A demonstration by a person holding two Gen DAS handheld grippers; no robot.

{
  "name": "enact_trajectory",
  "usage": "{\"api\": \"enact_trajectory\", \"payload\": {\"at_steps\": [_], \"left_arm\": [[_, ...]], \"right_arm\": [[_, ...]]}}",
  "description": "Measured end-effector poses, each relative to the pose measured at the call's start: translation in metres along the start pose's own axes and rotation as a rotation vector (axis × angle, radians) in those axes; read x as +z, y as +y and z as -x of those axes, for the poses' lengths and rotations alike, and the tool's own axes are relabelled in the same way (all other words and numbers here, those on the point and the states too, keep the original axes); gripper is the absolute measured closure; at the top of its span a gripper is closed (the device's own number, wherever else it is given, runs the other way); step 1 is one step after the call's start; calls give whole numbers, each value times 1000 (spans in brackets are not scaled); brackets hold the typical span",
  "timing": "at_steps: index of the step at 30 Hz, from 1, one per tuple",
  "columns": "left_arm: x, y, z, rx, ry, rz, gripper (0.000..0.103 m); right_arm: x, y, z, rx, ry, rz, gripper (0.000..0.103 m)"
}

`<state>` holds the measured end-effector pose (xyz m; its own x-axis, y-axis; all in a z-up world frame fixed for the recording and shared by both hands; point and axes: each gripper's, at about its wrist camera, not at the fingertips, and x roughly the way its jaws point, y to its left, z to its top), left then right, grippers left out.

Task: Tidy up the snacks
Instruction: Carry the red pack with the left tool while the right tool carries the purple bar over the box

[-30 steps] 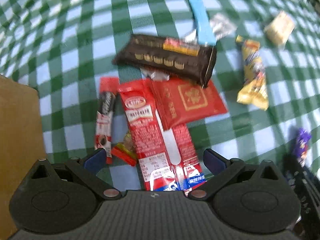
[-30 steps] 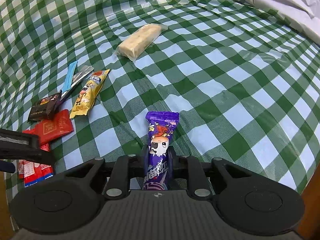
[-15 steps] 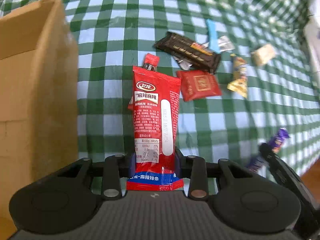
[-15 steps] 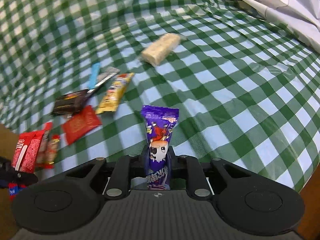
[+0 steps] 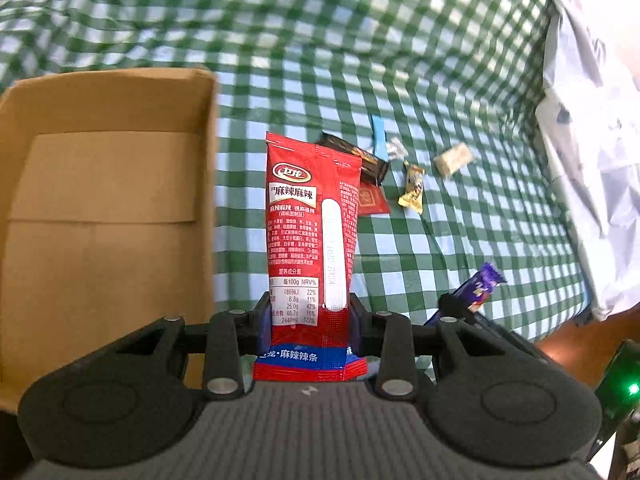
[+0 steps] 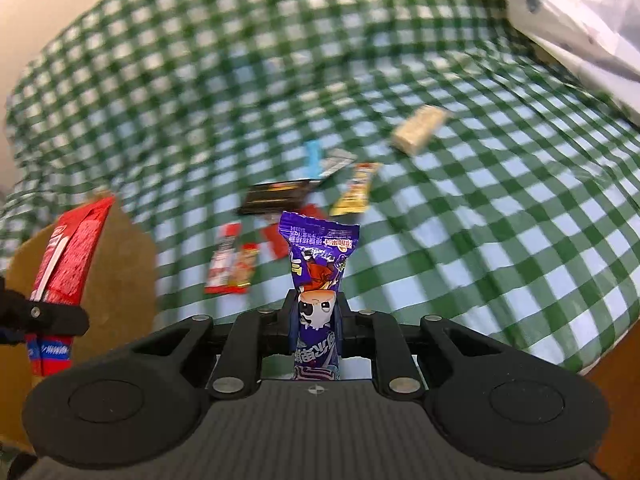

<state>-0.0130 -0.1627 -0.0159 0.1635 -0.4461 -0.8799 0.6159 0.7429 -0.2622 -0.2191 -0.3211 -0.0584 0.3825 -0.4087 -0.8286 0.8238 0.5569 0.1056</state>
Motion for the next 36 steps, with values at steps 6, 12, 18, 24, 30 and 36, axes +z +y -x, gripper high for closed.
{"api": "enact_trajectory", "payload": {"at_steps": [6,12,18,24,30,36], "left_arm": [[-26,46,63,21,-94,65,63],[-51,93,106,83,-166,115,63],[-71,128,131,114,-221,142,63],[-81,142,147,169,-296,136,63],[-82,136,152,326,-407,48,63],[-82,114,144,604,-567,-118,63]], "right_arm": [[-21,54,34,117,23,77,86],[-38,108,53,187,48,150,86],[-43,145,70,202,40,220,86],[-49,166,80,195,30,267,86],[-52,183,82,190,32,298,86],[-51,192,79,197,34,315,85]]}}
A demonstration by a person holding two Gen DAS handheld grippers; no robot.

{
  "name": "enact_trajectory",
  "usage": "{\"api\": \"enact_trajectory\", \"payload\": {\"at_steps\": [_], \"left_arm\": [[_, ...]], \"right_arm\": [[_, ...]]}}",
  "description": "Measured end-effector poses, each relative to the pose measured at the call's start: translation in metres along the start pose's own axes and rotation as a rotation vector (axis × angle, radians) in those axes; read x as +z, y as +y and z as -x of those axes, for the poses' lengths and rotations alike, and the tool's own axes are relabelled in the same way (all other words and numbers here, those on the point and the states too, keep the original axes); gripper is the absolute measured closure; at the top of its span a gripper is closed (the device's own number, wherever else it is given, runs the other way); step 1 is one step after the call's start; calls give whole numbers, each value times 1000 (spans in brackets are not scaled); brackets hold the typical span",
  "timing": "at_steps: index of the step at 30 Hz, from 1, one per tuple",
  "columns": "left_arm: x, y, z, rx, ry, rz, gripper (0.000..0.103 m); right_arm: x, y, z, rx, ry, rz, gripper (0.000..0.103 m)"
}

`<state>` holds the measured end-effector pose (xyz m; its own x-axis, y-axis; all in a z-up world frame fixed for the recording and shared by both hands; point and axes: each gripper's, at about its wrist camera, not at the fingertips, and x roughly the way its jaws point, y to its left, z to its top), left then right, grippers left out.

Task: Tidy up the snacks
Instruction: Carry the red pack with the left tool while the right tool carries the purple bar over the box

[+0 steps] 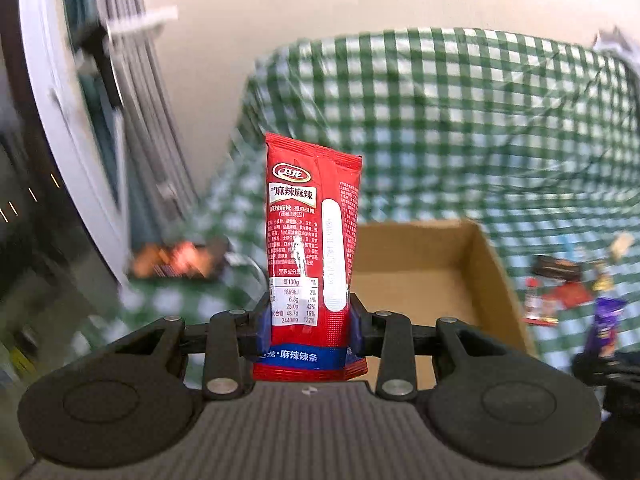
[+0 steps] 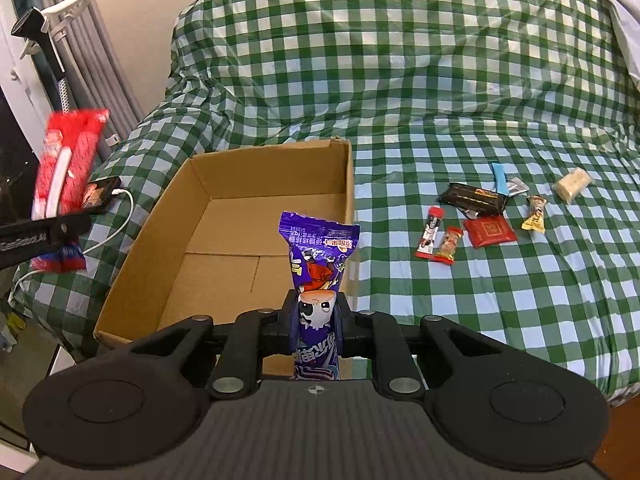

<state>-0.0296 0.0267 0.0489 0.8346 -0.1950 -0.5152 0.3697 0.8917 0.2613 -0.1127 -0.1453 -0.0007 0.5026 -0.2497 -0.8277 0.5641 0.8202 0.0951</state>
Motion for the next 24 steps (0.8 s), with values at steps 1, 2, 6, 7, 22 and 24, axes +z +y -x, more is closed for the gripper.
{"api": "enact_trajectory", "payload": {"at_steps": [1,2,6,7,22,24], "left_arm": [[0,-3,0,25,-19,-22,63],[0,-5,-1,39,-30,-36,63],[1,-9,-10,30,-12,-47,63],[1,-9,-12,28,-9,-49,63],[-1,13,-58,-162,211,88,63],[-3,16,-65,-198,257,117,63]], "right_arm": [[0,1,-1,2,1,2,85],[2,2,-3,4,3,4,85],[7,7,-10,12,4,8,85],[8,8,-12,13,4,7,85],[23,19,-48,38,36,24,85],[24,21,-53,41,39,27,86]]}}
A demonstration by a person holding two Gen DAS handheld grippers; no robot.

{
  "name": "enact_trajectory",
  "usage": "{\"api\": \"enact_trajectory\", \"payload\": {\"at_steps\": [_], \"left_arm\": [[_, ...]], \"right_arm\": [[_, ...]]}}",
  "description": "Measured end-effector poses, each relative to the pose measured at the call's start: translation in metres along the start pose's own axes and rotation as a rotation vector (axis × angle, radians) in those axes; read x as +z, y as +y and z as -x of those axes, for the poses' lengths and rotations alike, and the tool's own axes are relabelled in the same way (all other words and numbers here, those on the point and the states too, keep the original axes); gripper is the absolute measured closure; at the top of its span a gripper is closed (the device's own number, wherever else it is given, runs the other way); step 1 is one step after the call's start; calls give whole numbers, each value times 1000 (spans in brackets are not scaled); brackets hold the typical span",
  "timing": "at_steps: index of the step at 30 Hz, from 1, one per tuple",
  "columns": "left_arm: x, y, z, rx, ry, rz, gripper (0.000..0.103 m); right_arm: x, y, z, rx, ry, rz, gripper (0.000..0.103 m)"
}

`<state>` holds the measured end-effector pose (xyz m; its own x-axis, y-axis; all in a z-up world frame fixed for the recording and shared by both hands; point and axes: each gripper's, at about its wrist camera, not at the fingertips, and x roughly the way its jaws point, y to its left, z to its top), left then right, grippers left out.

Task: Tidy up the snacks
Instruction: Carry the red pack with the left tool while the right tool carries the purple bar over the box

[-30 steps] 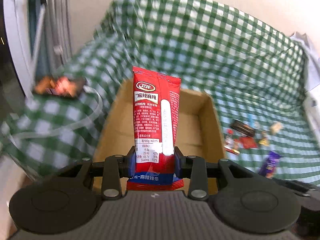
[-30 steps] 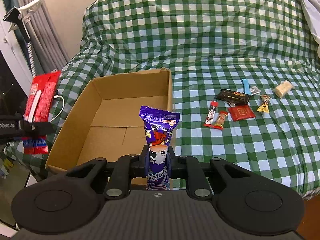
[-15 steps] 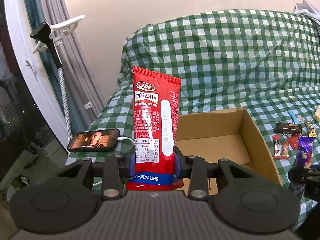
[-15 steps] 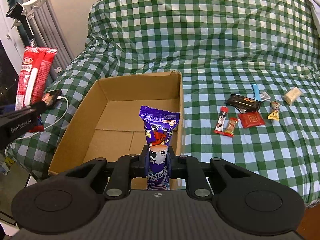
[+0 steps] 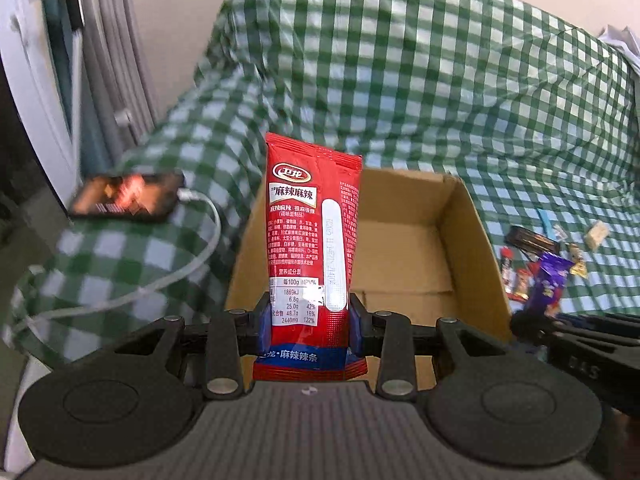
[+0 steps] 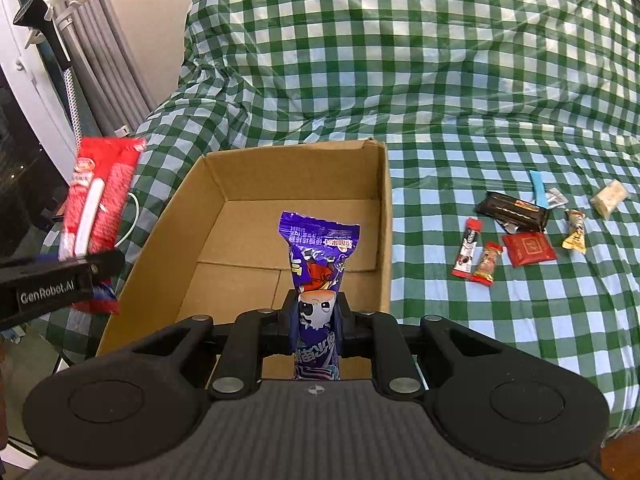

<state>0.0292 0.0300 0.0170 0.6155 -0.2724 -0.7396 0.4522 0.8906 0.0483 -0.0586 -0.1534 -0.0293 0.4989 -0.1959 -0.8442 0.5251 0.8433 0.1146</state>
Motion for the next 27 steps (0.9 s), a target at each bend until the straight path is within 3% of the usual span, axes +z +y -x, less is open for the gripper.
{"api": "enact_trajectory", "payload": {"at_steps": [8,27], "left_arm": [[0,10,-18,-67,87,46,63],[11,15,-71,-86,202,71,61]], "right_arm": [[5,5,-20,16,22,1,86],[18,3,-66,25,67,0,85]]}}
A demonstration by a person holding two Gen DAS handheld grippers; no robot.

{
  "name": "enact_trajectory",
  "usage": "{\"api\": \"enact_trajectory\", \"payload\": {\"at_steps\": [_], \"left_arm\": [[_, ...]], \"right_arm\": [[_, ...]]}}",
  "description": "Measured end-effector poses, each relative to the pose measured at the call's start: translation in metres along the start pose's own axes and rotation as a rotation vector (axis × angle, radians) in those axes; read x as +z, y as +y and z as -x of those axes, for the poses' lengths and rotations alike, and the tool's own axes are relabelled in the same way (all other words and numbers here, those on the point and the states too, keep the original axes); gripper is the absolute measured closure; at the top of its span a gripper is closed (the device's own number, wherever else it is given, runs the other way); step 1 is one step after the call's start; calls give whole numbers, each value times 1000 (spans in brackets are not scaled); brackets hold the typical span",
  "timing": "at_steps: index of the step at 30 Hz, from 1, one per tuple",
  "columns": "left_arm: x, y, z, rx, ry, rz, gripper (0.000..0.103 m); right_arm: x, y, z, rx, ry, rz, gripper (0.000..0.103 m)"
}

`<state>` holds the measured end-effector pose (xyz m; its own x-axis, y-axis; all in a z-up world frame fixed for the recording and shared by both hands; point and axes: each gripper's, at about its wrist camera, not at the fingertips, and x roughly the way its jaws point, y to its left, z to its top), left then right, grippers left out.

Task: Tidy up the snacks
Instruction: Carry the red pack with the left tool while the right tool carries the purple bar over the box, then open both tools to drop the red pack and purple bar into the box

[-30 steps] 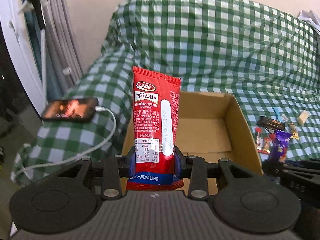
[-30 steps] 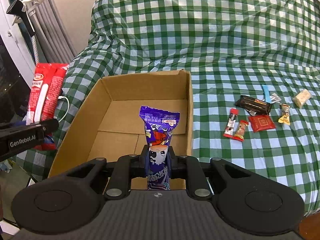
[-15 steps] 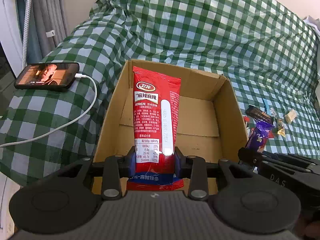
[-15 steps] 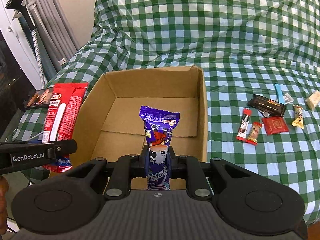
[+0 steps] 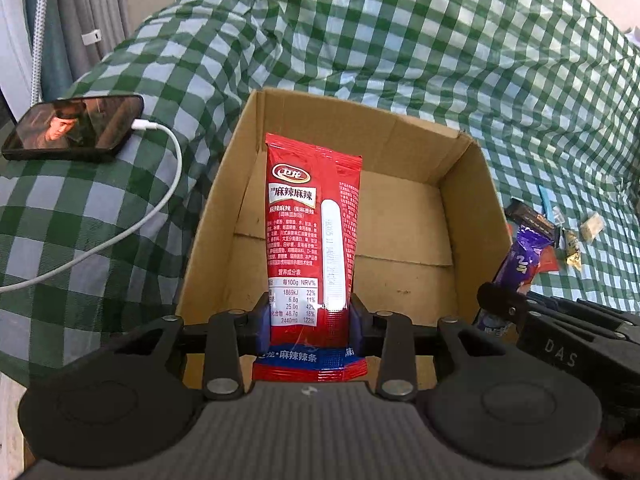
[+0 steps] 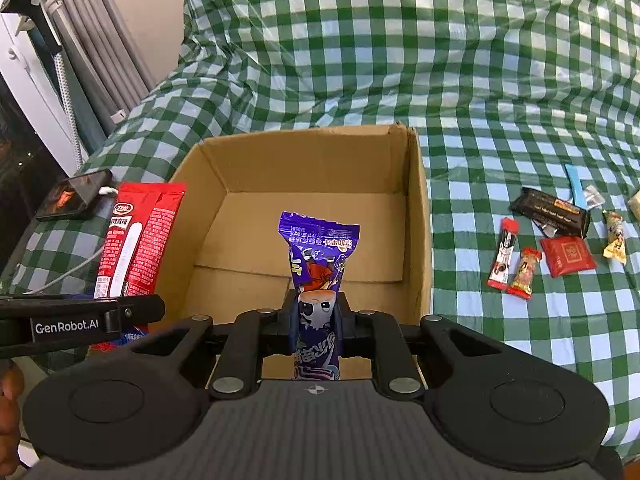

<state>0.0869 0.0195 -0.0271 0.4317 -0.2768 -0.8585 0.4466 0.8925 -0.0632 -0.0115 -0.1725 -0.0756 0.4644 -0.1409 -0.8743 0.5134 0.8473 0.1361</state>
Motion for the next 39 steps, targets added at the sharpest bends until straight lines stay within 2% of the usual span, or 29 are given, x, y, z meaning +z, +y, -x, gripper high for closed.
{"api": "enact_trajectory", "payload": {"at_steps": [2,3,4,6,7,9,13,18,21,26,39], "left_arm": [[2,-2,-5,-1,3,-22,57],[3,-4,-7,2,-3,-36,45],[4,-6,-8,16,-10,-52,20],[5,-7,-4,77,-55,-51,1],[4,-5,2,100,-93,-44,0],[3,-4,8,109,-110,-61,0],[-10,3,17,105,-71,-56,0],[-38,11,36,92,-35,-16,0],[-54,11,50,89,-34,-10,0],[-69,3,76,83,-66,-21,0],[-96,-11,117,82,-128,-47,0]], "right_arm": [[0,-1,-4,-5,5,-4,83],[1,-1,-6,-6,4,-7,82],[3,-1,-8,-13,1,-9,81],[8,-2,-10,-22,-7,-10,61],[11,-2,-10,-28,-16,-11,54],[14,-2,-4,-46,-42,-13,35],[8,-4,10,-63,-40,2,19],[-22,0,34,-34,34,-13,17],[-41,8,52,-29,40,-4,16],[-58,20,81,-31,-2,21,10],[-83,20,137,-46,-84,-19,7]]}}
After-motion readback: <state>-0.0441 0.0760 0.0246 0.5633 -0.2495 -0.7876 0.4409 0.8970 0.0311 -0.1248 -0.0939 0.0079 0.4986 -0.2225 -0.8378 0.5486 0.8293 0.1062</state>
